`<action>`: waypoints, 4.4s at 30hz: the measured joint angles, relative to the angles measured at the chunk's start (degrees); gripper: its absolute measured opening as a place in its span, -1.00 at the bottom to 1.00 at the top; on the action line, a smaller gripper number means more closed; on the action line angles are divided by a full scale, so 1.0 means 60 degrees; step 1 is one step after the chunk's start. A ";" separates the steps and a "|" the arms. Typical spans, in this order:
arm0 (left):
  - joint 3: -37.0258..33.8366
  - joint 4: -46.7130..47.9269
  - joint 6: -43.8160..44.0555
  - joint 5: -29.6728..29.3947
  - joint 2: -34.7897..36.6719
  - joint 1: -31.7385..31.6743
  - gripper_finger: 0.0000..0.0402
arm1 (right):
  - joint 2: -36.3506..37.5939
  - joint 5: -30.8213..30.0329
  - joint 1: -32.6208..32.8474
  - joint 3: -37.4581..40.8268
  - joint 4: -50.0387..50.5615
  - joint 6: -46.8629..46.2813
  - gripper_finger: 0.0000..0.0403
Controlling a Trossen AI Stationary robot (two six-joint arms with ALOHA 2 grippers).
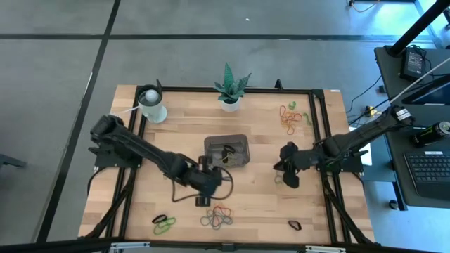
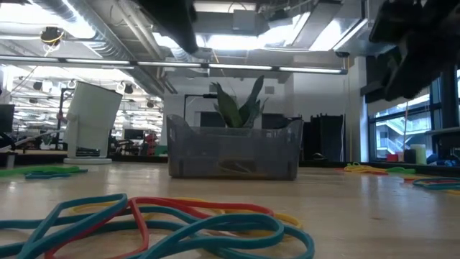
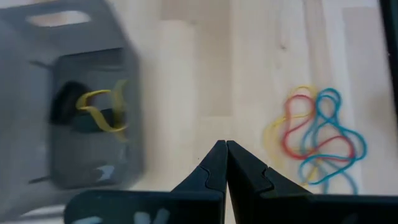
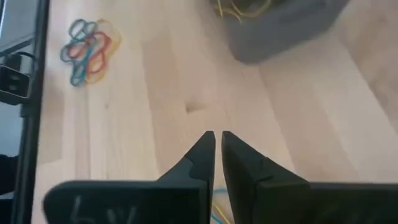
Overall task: Pick and place rubber bands into bin
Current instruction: Put the blue rubber band into the black bin
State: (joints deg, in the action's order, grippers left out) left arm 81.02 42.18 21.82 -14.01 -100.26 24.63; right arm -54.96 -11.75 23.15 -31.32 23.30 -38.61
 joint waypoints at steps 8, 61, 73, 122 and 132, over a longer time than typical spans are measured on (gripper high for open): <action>0.0803 -0.0001 0.0628 0.0431 -0.1591 0.0598 -0.99 | -0.0011 0.0724 0.0232 0.0107 -0.0150 -0.0482 -0.93; 0.0800 -0.0672 0.1830 0.1520 -0.3456 0.1375 -0.55 | -0.0018 0.0710 0.0417 0.0103 -0.0357 0.0221 -0.96; 0.0785 -0.0292 0.1914 0.1469 -0.3108 0.1380 -0.55 | -0.0018 0.0710 0.0417 0.0103 -0.0418 0.0221 -0.96; 0.0559 -0.0347 0.2671 0.0723 -0.1066 0.1405 -0.99 | -0.0018 0.0706 0.0413 0.0103 -0.0410 0.0272 -0.96; 0.0563 -0.0351 0.1909 -0.1559 0.0659 0.1362 -0.99 | -0.0018 0.0684 0.0413 0.0103 -0.0435 0.0269 -0.96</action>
State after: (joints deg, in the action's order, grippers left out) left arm 84.40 40.07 33.27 -23.36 -96.31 32.80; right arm -55.07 -7.64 25.63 -30.70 20.69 -36.99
